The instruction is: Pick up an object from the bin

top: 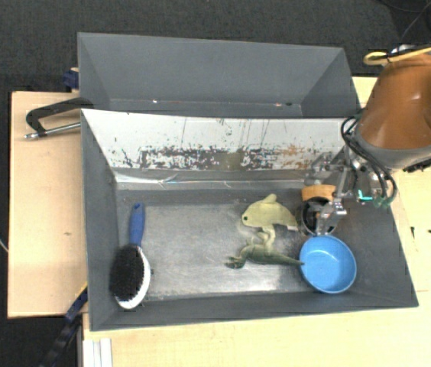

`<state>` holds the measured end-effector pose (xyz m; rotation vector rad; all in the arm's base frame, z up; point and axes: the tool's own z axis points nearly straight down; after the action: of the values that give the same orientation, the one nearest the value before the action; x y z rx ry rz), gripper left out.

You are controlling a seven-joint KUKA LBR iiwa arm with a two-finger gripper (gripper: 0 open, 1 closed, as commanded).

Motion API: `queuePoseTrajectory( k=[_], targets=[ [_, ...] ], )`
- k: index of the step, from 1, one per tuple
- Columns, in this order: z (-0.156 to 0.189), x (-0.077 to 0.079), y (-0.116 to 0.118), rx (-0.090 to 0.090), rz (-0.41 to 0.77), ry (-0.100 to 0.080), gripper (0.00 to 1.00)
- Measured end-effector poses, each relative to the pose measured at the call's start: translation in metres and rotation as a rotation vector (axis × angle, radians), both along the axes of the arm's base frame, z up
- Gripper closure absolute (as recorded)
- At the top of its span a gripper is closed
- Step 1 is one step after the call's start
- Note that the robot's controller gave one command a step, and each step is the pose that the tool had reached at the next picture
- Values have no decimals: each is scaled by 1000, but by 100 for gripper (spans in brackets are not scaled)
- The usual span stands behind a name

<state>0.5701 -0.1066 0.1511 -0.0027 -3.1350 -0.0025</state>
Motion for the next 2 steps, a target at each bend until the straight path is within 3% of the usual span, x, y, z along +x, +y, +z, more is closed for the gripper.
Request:
queuePoseTrajectory(
  k=[1,2],
  targets=[
    [-51,-2,-24,0,-26,-21,0],
    [-51,-1,-17,14,-25,-20,100]
  ],
)
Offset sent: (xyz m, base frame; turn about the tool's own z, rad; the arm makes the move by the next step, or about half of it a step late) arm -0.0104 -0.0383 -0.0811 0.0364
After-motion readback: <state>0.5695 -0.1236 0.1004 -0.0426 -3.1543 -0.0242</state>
